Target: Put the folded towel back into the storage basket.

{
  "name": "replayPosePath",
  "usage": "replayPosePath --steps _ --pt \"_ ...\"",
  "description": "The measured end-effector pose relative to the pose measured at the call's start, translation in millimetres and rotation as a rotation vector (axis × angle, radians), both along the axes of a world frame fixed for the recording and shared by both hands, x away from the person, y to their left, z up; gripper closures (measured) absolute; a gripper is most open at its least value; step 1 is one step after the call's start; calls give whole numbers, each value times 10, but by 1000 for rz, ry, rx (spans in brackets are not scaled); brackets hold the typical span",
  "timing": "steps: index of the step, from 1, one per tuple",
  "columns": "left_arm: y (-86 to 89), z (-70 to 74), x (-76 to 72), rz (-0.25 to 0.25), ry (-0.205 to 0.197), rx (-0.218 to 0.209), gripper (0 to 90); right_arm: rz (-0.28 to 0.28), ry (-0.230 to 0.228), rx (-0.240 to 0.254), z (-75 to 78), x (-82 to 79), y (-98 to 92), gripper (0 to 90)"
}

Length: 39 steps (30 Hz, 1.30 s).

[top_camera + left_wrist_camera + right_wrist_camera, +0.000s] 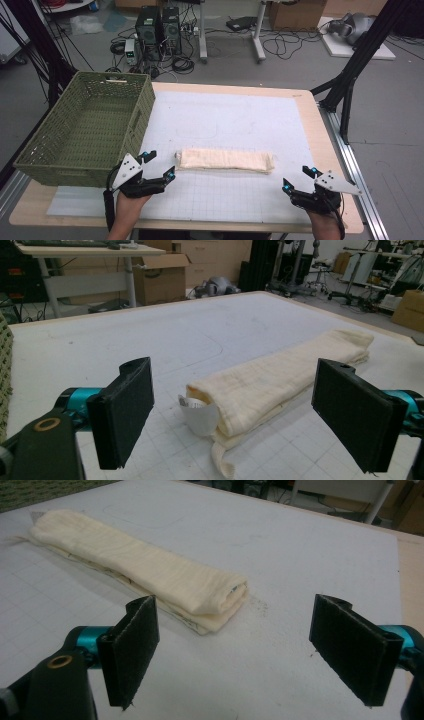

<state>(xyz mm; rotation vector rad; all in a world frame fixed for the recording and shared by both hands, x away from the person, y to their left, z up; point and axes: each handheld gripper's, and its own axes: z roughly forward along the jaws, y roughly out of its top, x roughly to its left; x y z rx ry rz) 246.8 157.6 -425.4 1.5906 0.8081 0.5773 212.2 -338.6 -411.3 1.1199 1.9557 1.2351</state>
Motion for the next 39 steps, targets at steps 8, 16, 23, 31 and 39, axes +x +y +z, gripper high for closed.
replayPosePath --steps 8,16,23,31,39 --pt "23 -1 15 15 1 -7 174 -9 0 0 -10 11 -19 168" --pt "-11 -4 13 -1 -1 20 173 -5 49 -14 -34 30 -10 168" --pt "-39 7 -2 -12 5 18 173 -16 23 -10 10 -24 16 168" --pt "-40 18 18 -7 29 6 169 -5 10 -7 11 -18 22 178" --pt "-17 40 32 4 42 -10 164 -13 4 -1 17 -28 -3 185"
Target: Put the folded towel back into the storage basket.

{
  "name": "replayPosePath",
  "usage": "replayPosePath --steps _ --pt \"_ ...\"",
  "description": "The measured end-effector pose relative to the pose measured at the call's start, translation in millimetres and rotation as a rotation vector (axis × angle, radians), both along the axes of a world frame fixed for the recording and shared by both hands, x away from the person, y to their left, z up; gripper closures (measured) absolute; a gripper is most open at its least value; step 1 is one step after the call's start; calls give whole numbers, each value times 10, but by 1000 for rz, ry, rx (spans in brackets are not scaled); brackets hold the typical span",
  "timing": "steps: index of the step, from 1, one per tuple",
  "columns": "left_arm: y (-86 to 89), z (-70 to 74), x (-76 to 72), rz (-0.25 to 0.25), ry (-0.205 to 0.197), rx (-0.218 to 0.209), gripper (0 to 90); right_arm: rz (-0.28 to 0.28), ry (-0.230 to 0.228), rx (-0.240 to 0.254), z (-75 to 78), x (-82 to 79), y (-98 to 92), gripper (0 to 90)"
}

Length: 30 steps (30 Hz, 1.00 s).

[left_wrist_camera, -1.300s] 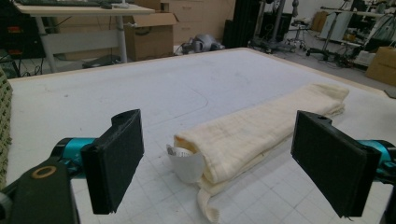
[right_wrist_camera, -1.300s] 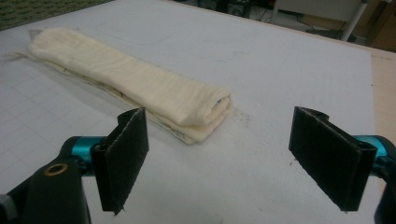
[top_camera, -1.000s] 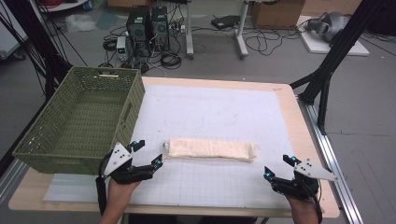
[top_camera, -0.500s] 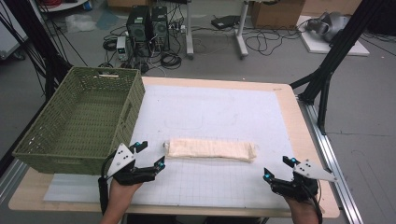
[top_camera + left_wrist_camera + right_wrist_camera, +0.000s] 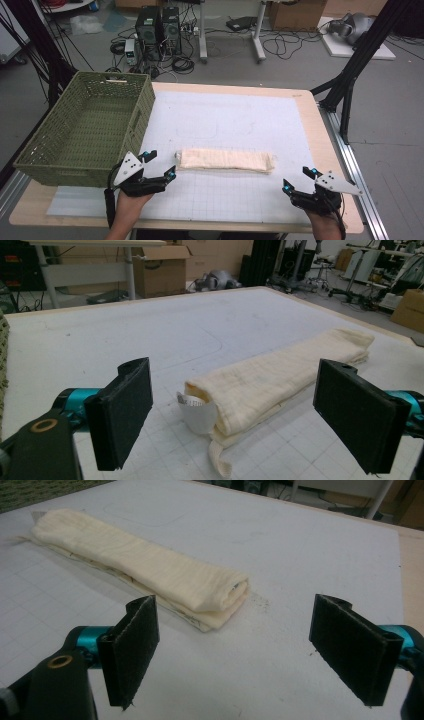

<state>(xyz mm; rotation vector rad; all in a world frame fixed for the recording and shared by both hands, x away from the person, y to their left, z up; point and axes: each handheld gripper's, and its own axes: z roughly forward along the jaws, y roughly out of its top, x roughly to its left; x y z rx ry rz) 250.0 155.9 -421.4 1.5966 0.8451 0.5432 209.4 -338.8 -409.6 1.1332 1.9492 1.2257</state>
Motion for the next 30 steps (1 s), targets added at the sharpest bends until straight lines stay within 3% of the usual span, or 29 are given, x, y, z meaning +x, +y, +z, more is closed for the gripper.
replayPosePath --steps 4,11,17,21,24,30 --pt "-13 3 35 -16 26 -2 164 -3 6 1 -1 -8 4 185" --pt "-72 -1 137 -37 83 32 164 2 -2 -14 -4 7 15 185" --pt "-199 -2 351 -43 156 69 166 -3 -1 -7 -5 3 -4 185" --pt "-304 5 469 -27 188 82 177 -4 2 -7 -11 5 2 185" --pt "-361 -11 532 -24 206 119 182 -3 -2 -10 -15 10 -5 184" --pt "-418 -69 621 -17 242 136 198 -2 2 -10 -14 7 1 185"
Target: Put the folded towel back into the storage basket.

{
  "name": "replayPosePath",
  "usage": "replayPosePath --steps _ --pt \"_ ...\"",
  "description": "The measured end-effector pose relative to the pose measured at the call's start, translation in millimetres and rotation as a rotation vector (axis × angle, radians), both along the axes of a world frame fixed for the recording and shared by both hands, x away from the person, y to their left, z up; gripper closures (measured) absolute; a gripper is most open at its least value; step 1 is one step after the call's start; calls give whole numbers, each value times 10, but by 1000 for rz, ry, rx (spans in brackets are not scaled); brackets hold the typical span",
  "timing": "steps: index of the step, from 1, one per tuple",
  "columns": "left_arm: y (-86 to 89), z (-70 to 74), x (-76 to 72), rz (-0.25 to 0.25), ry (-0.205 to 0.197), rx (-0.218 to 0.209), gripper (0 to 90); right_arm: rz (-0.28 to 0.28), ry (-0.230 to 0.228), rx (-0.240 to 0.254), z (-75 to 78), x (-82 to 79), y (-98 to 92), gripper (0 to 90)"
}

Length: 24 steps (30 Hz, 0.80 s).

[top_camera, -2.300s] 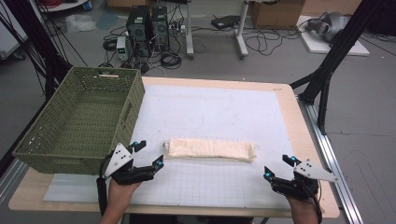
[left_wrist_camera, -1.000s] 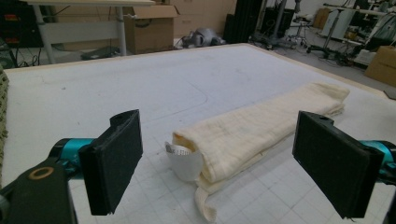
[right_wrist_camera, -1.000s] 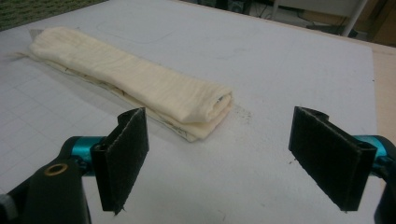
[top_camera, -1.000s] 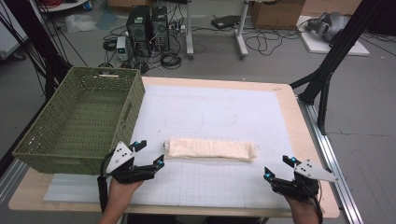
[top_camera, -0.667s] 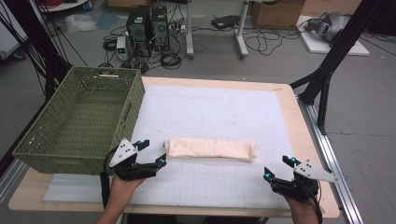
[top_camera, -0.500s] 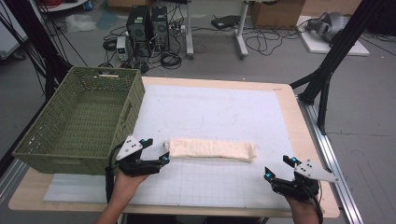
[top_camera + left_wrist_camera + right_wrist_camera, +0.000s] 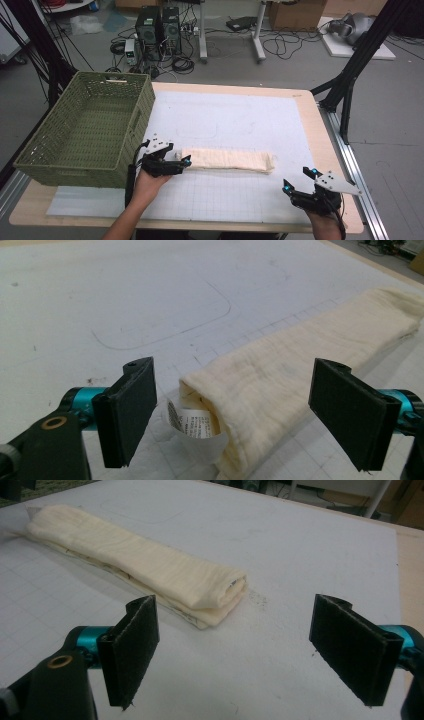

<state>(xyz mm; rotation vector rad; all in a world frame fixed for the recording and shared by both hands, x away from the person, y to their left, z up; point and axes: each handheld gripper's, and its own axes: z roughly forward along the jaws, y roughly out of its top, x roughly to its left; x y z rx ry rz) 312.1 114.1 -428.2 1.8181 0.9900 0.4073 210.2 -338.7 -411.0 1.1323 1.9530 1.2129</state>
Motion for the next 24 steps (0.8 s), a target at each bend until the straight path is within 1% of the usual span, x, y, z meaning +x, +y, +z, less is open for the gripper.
replayPosePath --steps 3,5,8,9,11,13,15,16,18,19,20,21,23,24 --pt "-15 -56 47 -18 40 27 224 1 -3 -2 0 1 4 184" --pt "-29 -89 69 -16 53 57 253 0 -4 -4 1 -2 4 184" --pt "-40 -125 97 -12 73 67 301 -2 0 -1 1 -5 4 184" --pt "-40 -134 106 -13 84 73 301 -2 -2 -1 -1 -1 1 184" --pt "-38 -160 126 -9 116 83 361 1 3 -2 -5 1 1 184" --pt "-51 -194 150 -9 142 82 386 6 3 -6 -10 3 6 184" --pt "-57 -200 153 -16 149 84 402 7 1 -7 -12 6 6 184" --pt "-64 -208 155 -23 155 95 425 7 3 -7 -12 6 8 184" --pt "-80 -207 140 -20 147 115 457 7 4 -10 -17 8 10 184" --pt "-81 -204 136 -18 150 117 506 10 2 -8 -18 8 14 184" --pt "-79 -198 131 -16 155 115 506 10 2 -8 -18 8 14 184" --pt "-76 -195 124 -22 165 108 552 14 1 -6 -17 7 16 184" --pt "-95 -203 99 -32 153 106 609 18 -6 -9 -16 8 22 184" --pt "-102 -205 90 -40 150 108 679 21 -4 -10 -19 8 26 184"
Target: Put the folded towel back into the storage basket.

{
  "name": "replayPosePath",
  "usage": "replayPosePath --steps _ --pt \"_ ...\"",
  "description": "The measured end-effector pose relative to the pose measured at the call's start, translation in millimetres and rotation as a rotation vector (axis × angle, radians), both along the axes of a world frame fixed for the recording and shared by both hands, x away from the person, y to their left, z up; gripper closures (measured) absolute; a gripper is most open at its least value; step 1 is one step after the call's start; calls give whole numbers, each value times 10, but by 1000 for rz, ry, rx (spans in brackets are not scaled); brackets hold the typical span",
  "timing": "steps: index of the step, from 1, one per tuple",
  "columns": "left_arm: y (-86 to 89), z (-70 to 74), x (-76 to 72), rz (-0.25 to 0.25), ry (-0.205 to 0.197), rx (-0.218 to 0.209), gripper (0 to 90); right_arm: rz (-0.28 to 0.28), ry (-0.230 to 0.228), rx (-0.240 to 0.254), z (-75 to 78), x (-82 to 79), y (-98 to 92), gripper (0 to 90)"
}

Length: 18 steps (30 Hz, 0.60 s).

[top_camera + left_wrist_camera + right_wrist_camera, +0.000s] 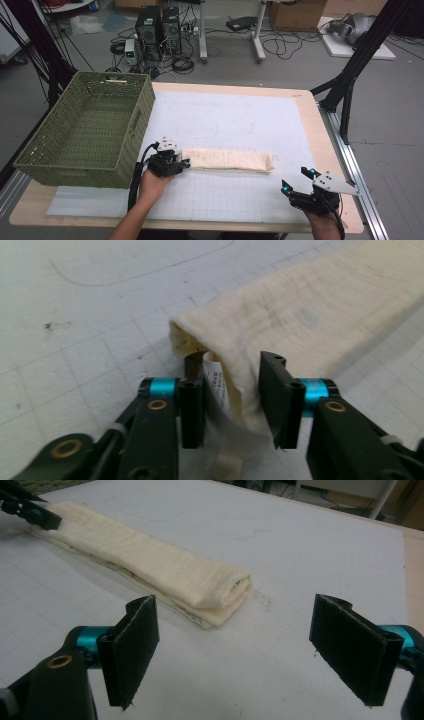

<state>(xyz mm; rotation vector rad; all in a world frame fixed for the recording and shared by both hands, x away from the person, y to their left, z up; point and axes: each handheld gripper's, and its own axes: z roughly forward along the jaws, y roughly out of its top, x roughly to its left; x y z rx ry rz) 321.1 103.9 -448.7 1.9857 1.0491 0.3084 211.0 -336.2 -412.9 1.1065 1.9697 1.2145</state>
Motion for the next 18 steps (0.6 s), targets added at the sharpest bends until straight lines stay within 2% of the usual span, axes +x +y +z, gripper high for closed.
replayPosePath --steps 1,6,11,14,18 --pt "-14 -3 -13 -3 -7 -1 679 0 0 0 0 0 0 184" --pt "-36 -9 -36 -29 -19 -2 801 -2 12 -1 -14 10 5 183" --pt "-26 -13 -45 -46 -35 -4 810 -6 16 -8 -30 37 17 177" --pt "-13 -14 -56 -55 -40 -10 810 -30 20 10 -24 73 40 171" --pt "15 -10 -71 -65 -43 -29 810 -12 18 17 -13 132 86 171"
